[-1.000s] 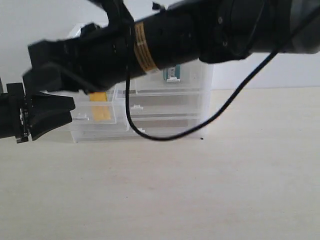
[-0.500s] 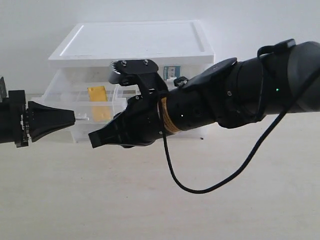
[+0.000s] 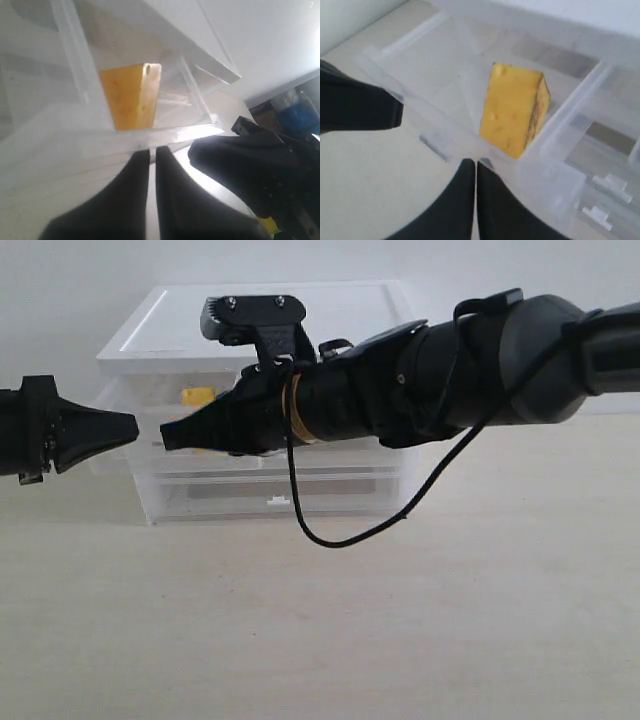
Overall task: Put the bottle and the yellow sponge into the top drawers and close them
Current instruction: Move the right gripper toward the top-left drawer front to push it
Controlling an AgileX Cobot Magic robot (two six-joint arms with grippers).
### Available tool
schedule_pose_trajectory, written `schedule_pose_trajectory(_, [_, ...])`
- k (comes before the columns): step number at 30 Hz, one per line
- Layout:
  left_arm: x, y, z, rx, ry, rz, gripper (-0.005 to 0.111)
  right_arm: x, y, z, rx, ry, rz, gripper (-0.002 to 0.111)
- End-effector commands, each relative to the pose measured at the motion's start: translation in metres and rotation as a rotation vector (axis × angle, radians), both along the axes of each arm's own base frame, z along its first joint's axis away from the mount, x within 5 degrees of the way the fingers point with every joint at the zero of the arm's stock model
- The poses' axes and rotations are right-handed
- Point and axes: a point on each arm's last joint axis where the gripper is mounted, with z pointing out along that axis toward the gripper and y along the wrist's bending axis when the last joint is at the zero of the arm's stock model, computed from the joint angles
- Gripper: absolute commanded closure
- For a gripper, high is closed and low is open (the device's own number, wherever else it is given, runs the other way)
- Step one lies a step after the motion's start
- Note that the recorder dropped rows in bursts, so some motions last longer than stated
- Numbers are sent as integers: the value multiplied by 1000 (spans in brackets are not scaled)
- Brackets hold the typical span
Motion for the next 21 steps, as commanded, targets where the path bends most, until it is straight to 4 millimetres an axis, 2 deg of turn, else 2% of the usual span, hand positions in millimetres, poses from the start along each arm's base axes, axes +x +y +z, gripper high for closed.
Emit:
schedule_pose_trajectory(1, [13,-4,20,-7,-47,21,102,9,0,17,15,-63,-55,108])
schedule_pose_trajectory(4, [14,-9,22,-32,-27,9,102,6,3,18,26,-56,-16,108])
schedule_pose_trajectory(8, [4,-12,28,-131,10,-89,102,-8,12,16,67,27,141,108])
schedule_pose_trajectory(10, [-1,-14,27,-90,16,-144,102,-16,14,11,94,136,188,108])
schedule_pose_trajectory(12, [-7,-15,24,-22,36,-190,102,-23,14,4,86,173,242,108])
schedule_pose_trajectory(17, [-9,-20,6,134,81,-186,102,-20,6,-16,32,181,155,108])
schedule_pose_trajectory(21, [-2,-24,-2,224,91,-87,102,-11,0,-19,-19,102,68,108])
